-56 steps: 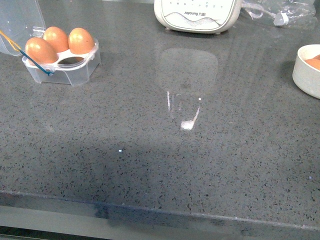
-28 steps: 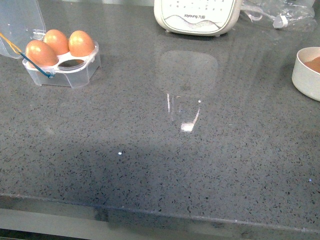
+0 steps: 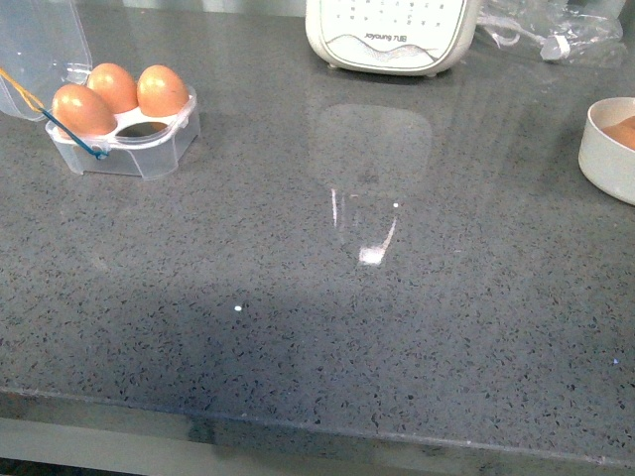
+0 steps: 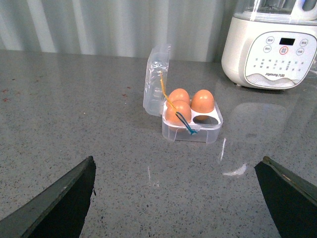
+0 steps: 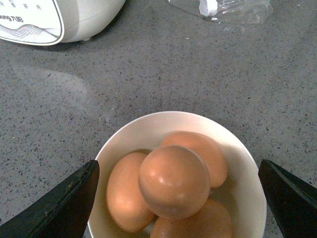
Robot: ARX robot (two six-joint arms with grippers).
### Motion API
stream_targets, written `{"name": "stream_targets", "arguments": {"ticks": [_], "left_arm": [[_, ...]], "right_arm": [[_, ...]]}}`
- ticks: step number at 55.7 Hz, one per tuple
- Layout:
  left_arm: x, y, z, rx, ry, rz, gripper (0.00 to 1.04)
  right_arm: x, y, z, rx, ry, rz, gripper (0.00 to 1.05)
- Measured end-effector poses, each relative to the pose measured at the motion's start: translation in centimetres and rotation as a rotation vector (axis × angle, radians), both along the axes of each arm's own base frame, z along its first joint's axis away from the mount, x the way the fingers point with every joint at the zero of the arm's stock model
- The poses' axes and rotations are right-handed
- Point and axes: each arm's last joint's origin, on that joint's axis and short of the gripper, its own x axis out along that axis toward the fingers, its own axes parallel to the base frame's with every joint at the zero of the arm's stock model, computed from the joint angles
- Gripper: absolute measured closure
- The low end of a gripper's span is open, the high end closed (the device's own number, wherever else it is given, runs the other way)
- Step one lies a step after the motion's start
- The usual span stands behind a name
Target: Put egg into box
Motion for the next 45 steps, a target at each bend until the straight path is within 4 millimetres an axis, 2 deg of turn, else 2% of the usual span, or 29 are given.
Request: {"name": "stream_targets", "arguments": {"ticks": [12, 32, 35, 42, 45], "left_arm": [[0.0, 0.0, 0.0, 0.000, 0.000, 0.000, 0.07], [0.0, 0.0, 0.0, 0.000, 0.000, 0.000, 0.07], [0.0, 0.0, 0.0, 0.000, 0.000, 0.000, 0.07], [0.0, 0.0, 0.0, 0.000, 0.000, 0.000, 0.07], [0.0, 0.0, 0.0, 0.000, 0.000, 0.000, 0.07]], "right_arm": [[1.0, -0.3, -1.0, 0.009, 0.009, 0.012, 0.07], [1.6, -0.3, -1.5, 0.031, 0.015, 0.019, 0.07], [1.6, -0.3, -1.6, 0.035, 0.017, 0.015, 0.15], [1.6, -0.2, -1.5, 0.032, 0.015, 0.014, 0.41], [1.6, -0.2, -1.5, 0.029, 0.015, 0.011, 0.49]]}}
